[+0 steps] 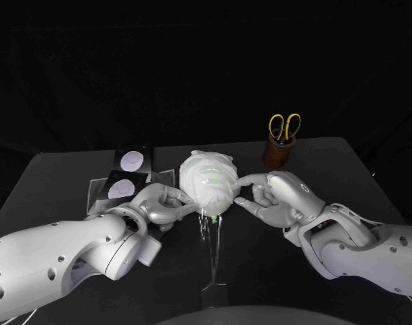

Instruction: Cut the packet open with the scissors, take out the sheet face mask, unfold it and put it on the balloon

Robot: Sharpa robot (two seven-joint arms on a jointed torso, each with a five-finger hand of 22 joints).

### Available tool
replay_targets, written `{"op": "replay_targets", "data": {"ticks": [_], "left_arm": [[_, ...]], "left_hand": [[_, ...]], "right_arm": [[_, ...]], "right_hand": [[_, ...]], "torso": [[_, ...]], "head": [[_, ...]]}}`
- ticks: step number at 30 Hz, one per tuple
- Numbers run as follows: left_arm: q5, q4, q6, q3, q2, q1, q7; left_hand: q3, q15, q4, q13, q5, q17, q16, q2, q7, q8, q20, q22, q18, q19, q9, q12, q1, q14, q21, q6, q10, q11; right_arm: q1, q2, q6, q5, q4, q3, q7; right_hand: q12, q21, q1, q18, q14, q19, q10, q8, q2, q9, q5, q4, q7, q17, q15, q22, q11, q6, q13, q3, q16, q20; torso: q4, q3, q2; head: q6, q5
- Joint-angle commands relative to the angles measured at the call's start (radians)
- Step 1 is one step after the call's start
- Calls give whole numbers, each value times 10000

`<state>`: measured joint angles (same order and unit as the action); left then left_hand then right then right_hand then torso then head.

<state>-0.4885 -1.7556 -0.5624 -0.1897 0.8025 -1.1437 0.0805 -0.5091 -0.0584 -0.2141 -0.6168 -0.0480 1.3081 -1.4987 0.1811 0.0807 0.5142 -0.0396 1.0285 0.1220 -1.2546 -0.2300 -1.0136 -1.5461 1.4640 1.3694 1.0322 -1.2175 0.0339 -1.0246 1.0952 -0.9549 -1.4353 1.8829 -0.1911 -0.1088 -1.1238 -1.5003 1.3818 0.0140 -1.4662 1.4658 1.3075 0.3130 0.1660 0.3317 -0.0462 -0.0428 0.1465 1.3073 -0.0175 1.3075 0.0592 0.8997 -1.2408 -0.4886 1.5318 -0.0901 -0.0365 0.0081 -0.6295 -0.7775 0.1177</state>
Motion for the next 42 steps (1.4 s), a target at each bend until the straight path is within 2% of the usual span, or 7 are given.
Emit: {"op": "replay_targets", "data": {"ticks": [1,13,24,26,31,33,42], "left_arm": [[333,-69,-118,14,96,-4,-344],[715,-163,733,14,425,-4,-142],[559,-164,1082,13,639,-3,21],[546,-162,1046,12,687,-3,2],[524,-149,936,12,733,-2,-50],[523,-144,901,12,744,-2,-76],[407,-105,874,12,780,-2,-146]], "left_hand": [[-1087,-27,659,-153,-52,597,-75,149,23,141,-26,96,-204,-76,-396,-32,530,594,85,19,-444,-318],[-2867,-77,1917,-569,-40,1019,-224,394,-77,343,24,329,-224,-90,-790,-66,1888,694,241,17,-640,-409],[-3229,-94,2304,-777,-54,1227,-294,417,-70,402,30,501,-252,-157,-927,-150,2203,744,329,37,-722,-425],[-3287,-94,2361,-840,-60,1238,-298,417,-71,410,31,528,-256,-167,-952,-182,2256,746,343,37,-744,-426],[-3376,-95,2443,-870,-70,1294,-317,415,-71,422,33,591,-266,-197,-991,-191,2331,759,373,40,-758,-427],[-3408,-96,2472,-877,-74,1306,-321,414,-72,426,34,627,-272,-217,-1005,-192,2355,762,388,41,-762,-428],[-3524,-97,2573,-935,-99,1321,-327,412,-71,436,38,657,-275,-224,-1058,-215,2448,766,411,38,-783,-427]], "right_arm": [[-125,47,-448,527,-38,12,-192],[-679,91,-385,1470,-362,19,-323],[-953,-5,16,1847,-657,35,-257],[-1054,-62,278,2159,-742,39,-318],[-1304,-225,841,3245,-998,52,-582],[-1464,-337,1169,3992,-1161,55,-709],[-1915,-923,2275,5870,-1976,60,-879]], "right_hand": [[80,32,-16,44,-840,664,-88,-58,66,-18,-21,-47,29,2073,104,2378,36,95,36,-42,-1,-51],[493,403,-18,135,-746,468,-379,-105,109,-68,-22,-81,31,1853,112,2250,39,136,345,-91,-162,-74],[1816,1026,-90,281,-531,131,-1296,-213,235,-140,-4,-154,65,1402,150,2037,76,45,1297,-100,-504,-107],[4354,2937,-158,688,307,-931,-2605,-390,374,-244,-66,-350,153,31,228,1344,153,-147,3257,-198,-1682,-191],[5826,5168,-133,1091,1226,-2092,-2652,-517,428,-316,-31,-575,171,-1268,253,434,178,-160,4655,-461,-2926,-233],[7492,8895,-76,1657,3363,-4031,-2480,-702,379,-386,-51,-790,267,-3922,445,-1263,334,-187,6427,-712,-5638,-350],[9513,11137,59,1673,4502,-4532,-2180,-999,169,-454,-37,-861,449,-5871,691,-3250,659,-121,9183,-558,-8210,-625]], "torso": [[-8,-6,0],[-22,-12,6],[-4,0,-3],[-4,1,-2],[-8,-2,-4],[-8,-4,-1],[-12,-9,-3]], "head": [[26,23],[87,16],[72,-18],[82,-8],[106,-12],[98,-18],[137,-13]]}}
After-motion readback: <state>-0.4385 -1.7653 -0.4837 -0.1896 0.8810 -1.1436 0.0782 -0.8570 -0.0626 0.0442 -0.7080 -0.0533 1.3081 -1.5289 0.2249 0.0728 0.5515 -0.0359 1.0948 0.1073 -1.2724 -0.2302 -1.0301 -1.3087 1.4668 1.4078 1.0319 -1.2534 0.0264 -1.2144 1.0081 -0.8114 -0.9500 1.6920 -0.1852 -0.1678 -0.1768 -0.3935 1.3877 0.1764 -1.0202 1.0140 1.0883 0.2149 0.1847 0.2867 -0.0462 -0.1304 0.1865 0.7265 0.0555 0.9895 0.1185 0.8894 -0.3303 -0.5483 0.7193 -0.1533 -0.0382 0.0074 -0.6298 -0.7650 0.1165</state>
